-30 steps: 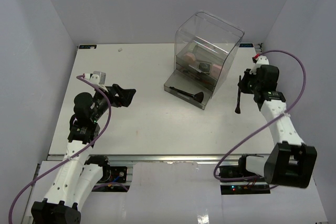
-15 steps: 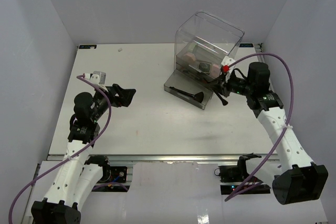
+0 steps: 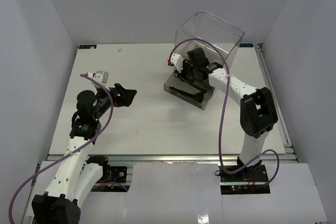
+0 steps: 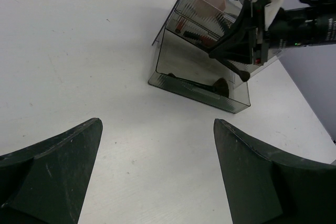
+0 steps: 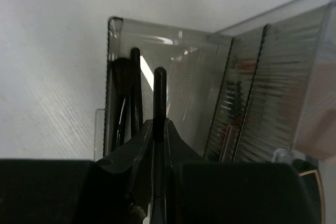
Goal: Organize the makeup
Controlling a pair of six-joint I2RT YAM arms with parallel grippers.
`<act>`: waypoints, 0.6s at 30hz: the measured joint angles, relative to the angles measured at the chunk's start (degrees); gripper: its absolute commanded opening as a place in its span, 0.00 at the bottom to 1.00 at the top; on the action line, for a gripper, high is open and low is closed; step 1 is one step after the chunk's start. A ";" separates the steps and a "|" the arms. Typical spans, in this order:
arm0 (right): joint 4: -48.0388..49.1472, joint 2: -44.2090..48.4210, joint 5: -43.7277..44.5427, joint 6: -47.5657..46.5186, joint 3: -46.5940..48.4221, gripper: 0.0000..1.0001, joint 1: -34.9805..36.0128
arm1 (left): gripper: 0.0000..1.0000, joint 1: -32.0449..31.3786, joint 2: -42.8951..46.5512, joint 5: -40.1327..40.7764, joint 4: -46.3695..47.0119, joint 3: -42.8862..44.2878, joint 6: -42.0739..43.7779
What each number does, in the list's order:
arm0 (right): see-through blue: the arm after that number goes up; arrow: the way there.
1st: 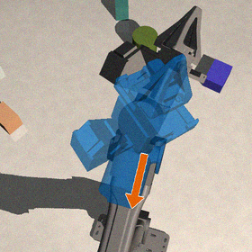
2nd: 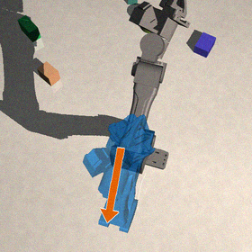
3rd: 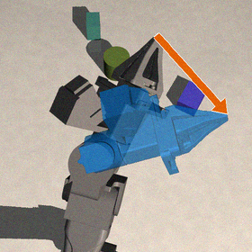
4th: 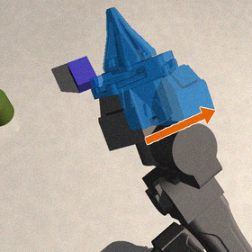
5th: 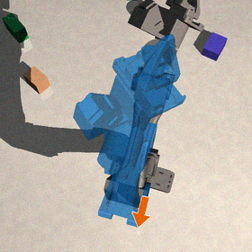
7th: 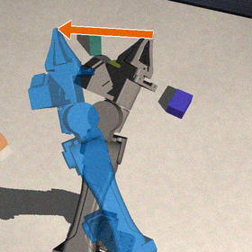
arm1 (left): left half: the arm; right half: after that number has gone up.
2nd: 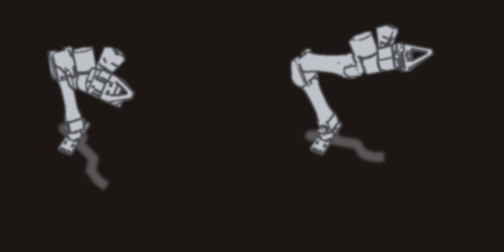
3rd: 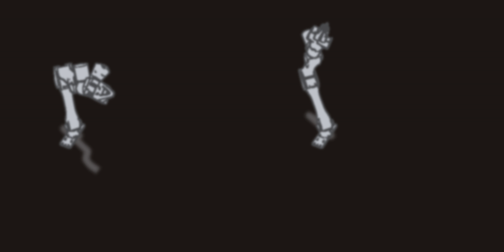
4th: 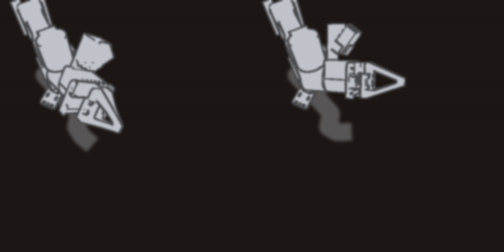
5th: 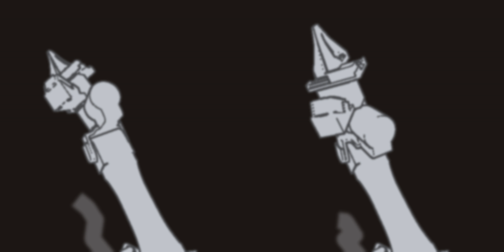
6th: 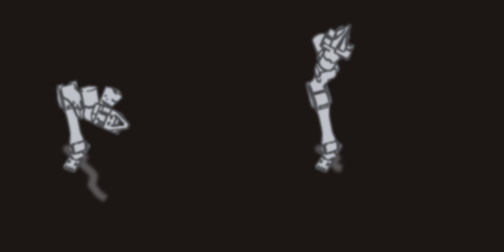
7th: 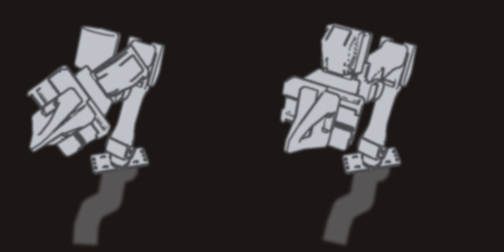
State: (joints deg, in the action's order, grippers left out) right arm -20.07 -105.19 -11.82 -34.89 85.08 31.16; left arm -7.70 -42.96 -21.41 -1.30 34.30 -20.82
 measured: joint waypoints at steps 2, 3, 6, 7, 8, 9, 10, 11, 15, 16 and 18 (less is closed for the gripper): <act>-0.63 -1.89 2.42 0.09 0.08 0.31 -0.01 | 0.98 0.00 -0.02 -0.02 0.01 0.00 0.00; -0.97 -2.40 3.44 0.15 0.08 0.39 0.00 | 0.98 0.00 -0.02 -0.03 0.02 0.00 0.00; -1.25 -2.81 5.53 0.29 0.08 0.56 0.00 | 0.98 0.00 -0.02 -0.18 0.02 0.00 0.00; -1.21 -2.81 5.85 0.24 0.08 0.57 0.00 | 0.98 0.00 -0.02 -0.28 0.02 0.00 0.00; -1.21 -2.80 6.02 0.35 0.08 0.57 0.00 | 0.98 0.00 -0.02 -0.36 0.01 0.00 0.00; -1.23 -2.79 6.08 0.44 0.08 0.56 0.00 | 0.98 0.00 -0.02 -0.43 0.00 0.00 0.00; -1.28 -2.79 5.94 0.46 0.08 0.54 0.00 | 0.98 0.00 -0.02 -0.47 0.00 0.00 0.00; -1.44 -2.75 5.56 0.47 0.08 0.50 0.00 | 0.98 0.00 -0.02 -0.50 0.00 0.00 0.00; -4.24 -1.67 -0.53 -1.10 0.13 0.31 0.00 | 0.98 0.00 0.01 -0.52 0.02 0.00 0.00; -5.89 -1.14 -3.87 -2.68 0.18 0.26 -0.01 | 0.98 0.00 0.03 -0.52 0.02 0.00 -0.02; -9.24 0.02 -9.81 -5.52 0.21 0.18 0.31 | 0.98 0.00 0.05 -0.57 0.02 0.00 -0.02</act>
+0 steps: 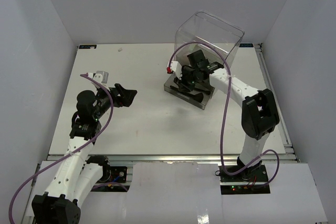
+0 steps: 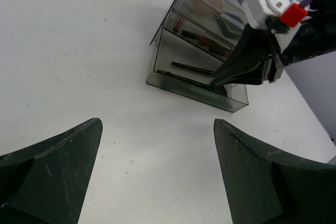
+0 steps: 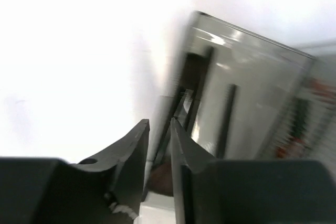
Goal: Organize the makeup
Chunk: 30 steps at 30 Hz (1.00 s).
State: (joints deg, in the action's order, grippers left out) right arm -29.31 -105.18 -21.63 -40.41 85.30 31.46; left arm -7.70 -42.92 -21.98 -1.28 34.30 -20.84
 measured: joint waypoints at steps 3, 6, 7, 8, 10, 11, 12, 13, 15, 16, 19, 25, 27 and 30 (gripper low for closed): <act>-3.31 0.86 -3.70 -2.70 0.00 0.14 1.97 | 0.98 0.00 0.00 -0.09 0.00 0.00 0.00; -4.18 0.18 -1.77 -2.82 -0.27 0.15 5.58 | 0.98 0.00 0.00 -0.13 0.00 0.00 0.00; -3.98 -0.25 -0.47 -2.26 -0.52 0.15 6.75 | 0.98 0.00 0.00 -0.13 0.00 0.00 0.00; -3.48 -0.82 1.04 -1.18 -0.86 0.14 7.84 | 0.98 0.00 0.00 -0.13 0.00 0.00 0.00; -2.33 -2.17 4.37 0.84 -1.49 0.12 9.33 | 0.98 0.00 0.00 -0.11 0.00 0.00 0.00; -1.85 -3.09 6.78 1.86 -1.62 0.12 9.62 | 0.98 0.00 0.00 -0.11 0.00 0.00 0.00; -1.13 -4.19 9.36 2.99 -1.64 0.12 9.68 | 0.98 0.00 0.00 -0.11 0.00 0.00 0.00; -0.36 -5.20 11.83 3.96 -1.65 0.12 9.56 | 0.98 0.00 0.01 -0.11 0.00 0.00 0.00; 1.11 -7.13 17.02 5.88 -1.67 0.14 9.27 | 0.98 0.00 0.03 -0.11 -0.01 0.00 0.00; 1.75 -7.98 19.95 6.84 -1.68 0.15 9.09 | 0.98 0.00 0.04 -0.11 -0.02 0.00 0.00; 4.11 -9.41 27.92 9.71 -1.74 0.19 9.09 | 0.98 0.00 0.14 -0.11 0.00 0.00 0.02; 11.86 -10.42 43.70 12.43 -1.84 0.30 8.99 | 0.98 0.00 0.30 -0.11 0.00 0.00 0.02; 14.01 -10.92 47.16 12.92 -1.83 0.32 8.48 | 0.98 0.00 0.31 -0.11 0.00 0.00 0.00; 16.23 -12.33 50.99 13.08 -1.81 0.34 7.75 | 0.98 0.00 0.37 -0.11 0.00 0.00 0.02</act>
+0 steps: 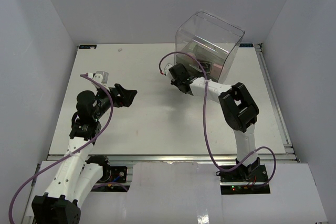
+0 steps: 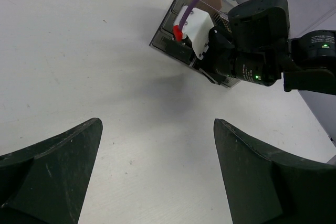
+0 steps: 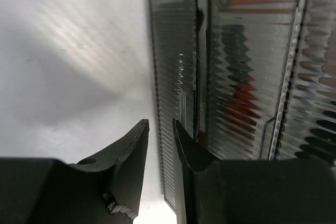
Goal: Organize the makeup
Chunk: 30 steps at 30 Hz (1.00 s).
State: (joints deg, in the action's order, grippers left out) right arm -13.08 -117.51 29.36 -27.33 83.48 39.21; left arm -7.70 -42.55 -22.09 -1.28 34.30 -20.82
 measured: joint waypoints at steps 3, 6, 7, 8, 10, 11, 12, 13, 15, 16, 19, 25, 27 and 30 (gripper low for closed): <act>0.82 -1.74 2.17 -0.18 0.09 0.36 -0.98 | 0.98 0.00 0.01 0.00 0.00 0.00 -0.01; 0.96 -2.75 2.63 -0.33 0.09 0.37 -1.57 | 0.98 0.00 0.00 0.00 0.00 0.00 0.00; 1.02 -2.78 2.63 -0.39 0.09 0.37 -1.65 | 0.98 0.00 0.00 0.00 0.00 0.00 0.00; 1.08 -2.78 2.61 -0.46 0.09 0.37 -1.74 | 0.98 0.00 0.00 0.00 0.00 0.00 -0.01; 1.15 -2.74 2.09 -0.80 0.06 0.37 -1.92 | 0.98 0.00 0.00 0.00 0.00 0.00 -0.01; 1.12 -2.49 1.10 -1.09 -0.16 0.37 -2.08 | 0.98 0.00 0.00 0.01 0.00 0.00 0.00; 0.97 -1.99 -0.46 -1.33 -0.54 0.37 -2.28 | 0.98 0.00 0.00 0.02 0.00 0.00 0.00; 0.58 -1.23 -2.57 -1.47 -1.03 0.37 -2.50 | 0.98 0.00 0.00 0.02 0.00 0.00 0.00; -1.58 2.00 -8.93 -1.82 -2.48 0.38 -3.04 | 0.98 0.00 0.00 0.02 0.00 0.00 0.00; -3.20 4.23 -12.37 -2.02 -3.34 0.39 -3.33 | 0.98 0.00 0.00 0.02 0.00 0.00 0.00; -6.30 12.93 -22.55 -2.73 -6.39 0.42 -3.78 | 0.98 0.00 0.00 0.00 -0.02 0.00 0.00; -9.53 36.28 -43.07 -1.43 -11.03 0.43 -9.58 | 0.98 0.00 0.00 -0.89 0.00 0.00 0.02; -8.88 42.57 -50.68 0.52 -11.86 0.43 -17.11 | 0.98 0.00 -0.07 -1.58 0.03 0.00 0.02; -8.20 48.92 -59.37 3.30 -14.62 0.44 -31.39 | 0.98 0.00 -0.56 -3.17 0.75 0.00 0.02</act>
State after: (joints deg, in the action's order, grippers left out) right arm -21.27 -68.59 -30.02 -24.03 68.86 7.82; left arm -7.70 -43.11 -25.26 -0.53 34.30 -20.80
